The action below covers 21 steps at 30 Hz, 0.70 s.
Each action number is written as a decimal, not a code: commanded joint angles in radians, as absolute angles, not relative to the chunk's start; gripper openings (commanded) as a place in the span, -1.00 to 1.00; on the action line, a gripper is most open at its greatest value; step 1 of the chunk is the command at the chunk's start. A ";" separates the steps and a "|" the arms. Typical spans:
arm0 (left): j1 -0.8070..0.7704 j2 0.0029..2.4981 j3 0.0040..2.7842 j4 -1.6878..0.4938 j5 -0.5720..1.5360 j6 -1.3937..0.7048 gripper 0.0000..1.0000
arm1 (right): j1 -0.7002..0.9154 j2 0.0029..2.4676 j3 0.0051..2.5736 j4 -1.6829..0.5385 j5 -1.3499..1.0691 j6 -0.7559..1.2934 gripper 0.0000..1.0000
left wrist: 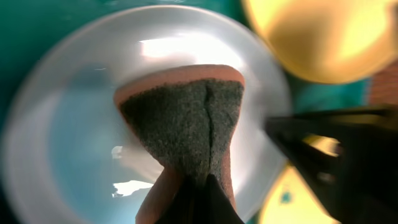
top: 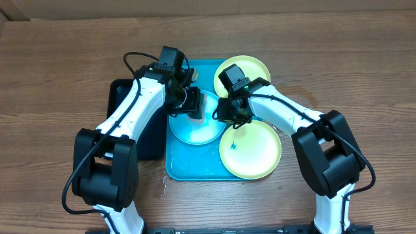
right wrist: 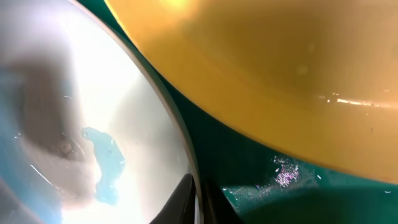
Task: Clean dirty plates on tray and stack at the side
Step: 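Scrub the white plate surface with the sponge in the left gripper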
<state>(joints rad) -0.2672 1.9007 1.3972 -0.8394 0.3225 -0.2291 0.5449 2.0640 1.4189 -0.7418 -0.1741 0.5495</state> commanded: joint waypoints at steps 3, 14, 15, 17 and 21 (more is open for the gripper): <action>-0.262 1.896 1.351 -0.833 0.117 -0.235 -0.92 | 0.552 2.072 1.419 -0.738 -0.176 0.550 -0.85; -0.262 1.898 1.193 -0.716 0.099 -0.263 -0.91 | 0.552 2.072 1.419 -0.738 -0.176 0.550 -0.85; -0.262 1.898 1.182 -0.706 0.124 -0.263 -0.92 | 0.552 2.072 1.419 -0.738 -0.176 0.550 -0.85; -0.262 1.898 1.167 -0.691 0.202 -0.262 -0.92 | 0.552 2.072 1.419 -0.738 -0.176 0.550 -0.85; -0.262 1.898 1.165 -0.659 0.371 -0.257 -0.92 | 0.552 2.072 1.419 -0.737 -0.176 0.550 -0.85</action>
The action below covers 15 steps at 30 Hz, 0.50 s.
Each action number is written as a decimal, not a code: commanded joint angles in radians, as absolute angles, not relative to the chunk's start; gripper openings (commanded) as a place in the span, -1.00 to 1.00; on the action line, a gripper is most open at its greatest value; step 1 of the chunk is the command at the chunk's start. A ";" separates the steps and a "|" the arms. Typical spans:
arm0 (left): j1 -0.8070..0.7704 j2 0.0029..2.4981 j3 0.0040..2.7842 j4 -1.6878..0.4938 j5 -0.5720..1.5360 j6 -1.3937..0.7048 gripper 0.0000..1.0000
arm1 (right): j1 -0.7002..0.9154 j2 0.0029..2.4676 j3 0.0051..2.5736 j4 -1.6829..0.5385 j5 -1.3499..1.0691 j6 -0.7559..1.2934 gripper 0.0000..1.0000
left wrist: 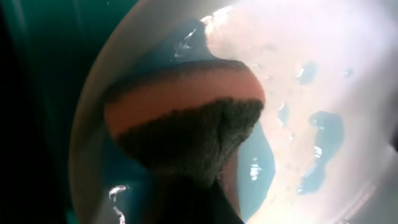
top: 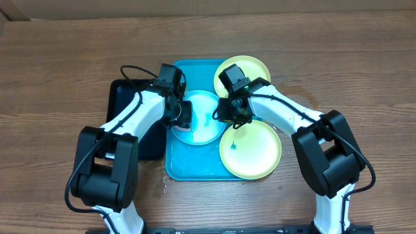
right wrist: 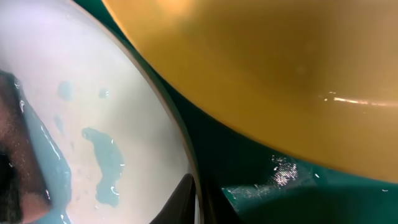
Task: Clean dirty plates on tray and stack at the side
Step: 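Scrub the white plate surface with the sponge in the left gripper, then move the sponge back over the black tray with the left gripper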
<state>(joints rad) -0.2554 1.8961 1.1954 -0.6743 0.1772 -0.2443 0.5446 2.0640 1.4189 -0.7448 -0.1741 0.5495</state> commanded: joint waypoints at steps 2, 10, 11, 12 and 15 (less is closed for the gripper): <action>-0.262 1.898 1.165 -0.635 0.447 -0.253 -0.92 | 0.552 2.072 1.419 -0.738 -0.176 0.550 -0.85; -0.213 1.889 1.314 -0.779 0.622 -0.210 -0.92 | 0.552 2.072 1.419 -0.738 -0.176 0.550 -0.85; -0.200 1.884 1.348 -0.820 0.627 -0.190 -0.92 | 0.552 2.072 1.419 -0.738 -0.176 0.550 -0.85; -0.190 1.877 1.377 -0.857 0.627 -0.176 -0.92 | 0.552 2.072 1.419 -0.739 -0.176 0.550 -0.85; -0.144 1.834 1.473 -0.984 0.620 -0.112 -0.92 | 0.552 2.072 1.419 -0.742 -0.176 0.550 -0.85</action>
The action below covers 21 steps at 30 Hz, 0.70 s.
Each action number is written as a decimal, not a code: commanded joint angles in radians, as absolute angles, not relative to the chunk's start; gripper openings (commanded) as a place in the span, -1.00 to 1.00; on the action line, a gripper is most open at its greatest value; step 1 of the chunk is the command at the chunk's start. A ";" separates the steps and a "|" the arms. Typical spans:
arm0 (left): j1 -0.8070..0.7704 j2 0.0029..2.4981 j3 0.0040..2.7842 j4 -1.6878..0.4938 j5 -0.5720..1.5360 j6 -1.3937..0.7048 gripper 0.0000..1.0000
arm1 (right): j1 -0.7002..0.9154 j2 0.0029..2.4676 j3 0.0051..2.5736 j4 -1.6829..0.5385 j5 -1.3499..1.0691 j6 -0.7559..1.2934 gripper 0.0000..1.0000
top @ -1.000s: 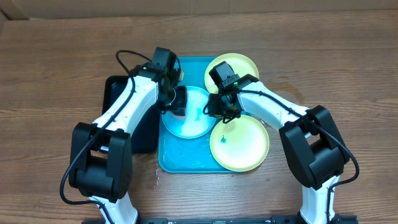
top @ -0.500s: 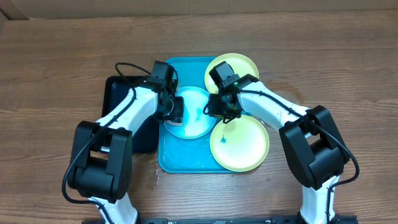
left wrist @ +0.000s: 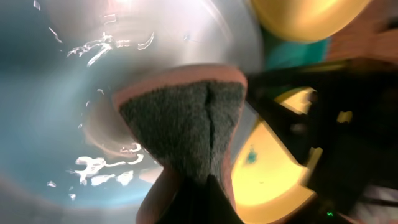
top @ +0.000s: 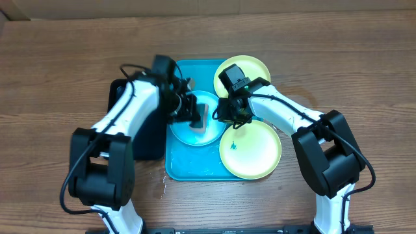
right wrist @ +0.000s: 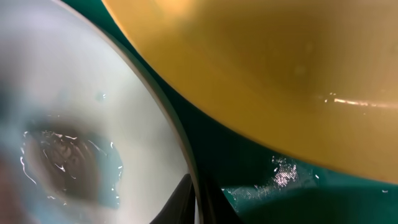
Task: Clean dirty plates on tray and stack at the side
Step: 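Move the sponge back over the black tray with the left gripper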
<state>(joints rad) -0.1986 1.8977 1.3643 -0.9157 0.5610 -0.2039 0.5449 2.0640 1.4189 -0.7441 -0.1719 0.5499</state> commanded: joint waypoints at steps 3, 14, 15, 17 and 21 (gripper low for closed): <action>-0.097 1.774 1.511 -1.062 0.574 -0.098 -0.92 | 0.552 2.072 1.419 -0.747 -0.176 0.550 -0.84; 0.030 1.467 1.515 -1.280 0.252 -0.145 -0.92 | 0.552 2.072 1.419 -0.752 -0.176 0.551 -0.59; 0.030 1.442 1.515 -1.293 0.180 -0.186 -0.92 | 0.552 2.072 1.419 -0.752 -0.176 0.551 -0.59; 0.029 1.398 1.511 -1.301 0.076 -0.258 -0.91 | 0.552 2.072 1.419 -0.751 -0.176 0.551 -0.59; 0.027 1.326 1.506 -1.306 -0.004 -0.321 -0.91 | 0.554 2.072 1.419 -0.740 -0.176 0.551 -0.72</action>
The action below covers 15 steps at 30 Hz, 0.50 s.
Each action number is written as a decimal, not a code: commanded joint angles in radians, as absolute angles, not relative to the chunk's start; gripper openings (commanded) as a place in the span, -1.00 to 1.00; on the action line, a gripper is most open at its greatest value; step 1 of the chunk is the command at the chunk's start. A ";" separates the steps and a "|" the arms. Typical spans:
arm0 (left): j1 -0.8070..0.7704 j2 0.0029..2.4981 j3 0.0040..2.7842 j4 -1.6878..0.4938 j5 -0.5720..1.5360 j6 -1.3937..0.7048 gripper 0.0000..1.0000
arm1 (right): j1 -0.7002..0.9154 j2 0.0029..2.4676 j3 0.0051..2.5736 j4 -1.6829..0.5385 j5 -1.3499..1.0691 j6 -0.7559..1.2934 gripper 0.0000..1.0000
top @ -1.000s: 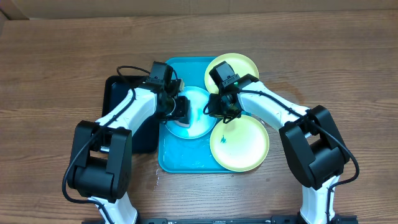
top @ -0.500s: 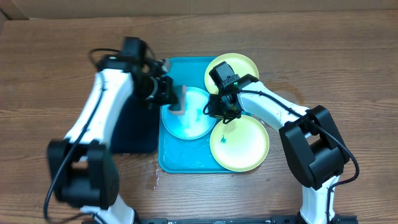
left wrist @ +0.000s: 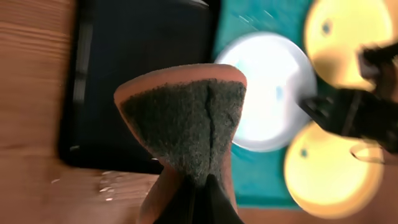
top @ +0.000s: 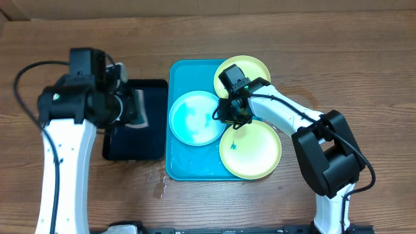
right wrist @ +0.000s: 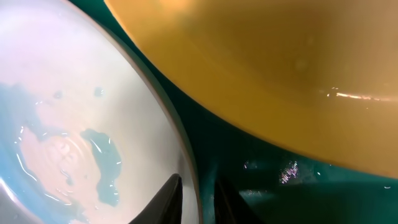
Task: Clean dirty plates on tray and stack at the side
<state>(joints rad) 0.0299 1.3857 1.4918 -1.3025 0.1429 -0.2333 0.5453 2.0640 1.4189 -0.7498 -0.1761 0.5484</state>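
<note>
A wet white plate [top: 194, 118] lies on the teal tray [top: 188, 166], with water pooled on it [right wrist: 74, 112]. My right gripper [top: 224, 118] is at its right rim. Its jaws [right wrist: 198, 194] stand slightly apart astride that rim, one finger over the plate and one over the tray. A yellow plate [top: 250, 68] lies at the tray's back right. Another yellow plate [top: 255, 155], with a small dark spot, sits at the front right. My left gripper [top: 133, 109] is shut on an orange sponge with a dark scouring face [left wrist: 183, 118], raised above the black tray [top: 140, 140].
The black tray [left wrist: 137, 81] lies on the wooden table left of the teal tray. Water drops sit on the wood by its front edge [left wrist: 102, 183]. Bare wood runs around both trays.
My left gripper has left the white plate with the sponge and now hangs above the black tray to the left. My right gripper's jaws have parted a little round the plate's rim.
My right gripper was shut on the white plate's right rim at every earlier moment. My left gripper had the sponge on that plate: at its back, then its left side, then its middle. Now the sponge is off the plate and the plate is wet.
</note>
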 commanded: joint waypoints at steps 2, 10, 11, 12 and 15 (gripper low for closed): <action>0.025 1.307 1.506 -1.312 -0.004 -0.321 -0.92 | 0.554 2.072 1.419 -0.743 -0.176 0.550 -0.92; 0.026 1.293 1.506 -1.349 -0.025 -0.318 -0.91 | 0.508 1.996 1.422 -0.807 -0.204 0.550 -0.92; 0.026 1.293 1.506 -1.348 -0.026 -0.318 -0.91 | 0.498 1.981 1.422 -0.819 -0.204 0.551 -0.92; 0.026 1.294 1.506 -1.347 -0.026 -0.318 -0.92 | 0.486 1.958 1.422 -0.835 -0.203 0.550 -0.92; 0.026 1.294 1.506 -1.340 -0.027 -0.318 -0.92 | 0.467 1.908 1.422 -0.865 -0.203 0.550 -0.92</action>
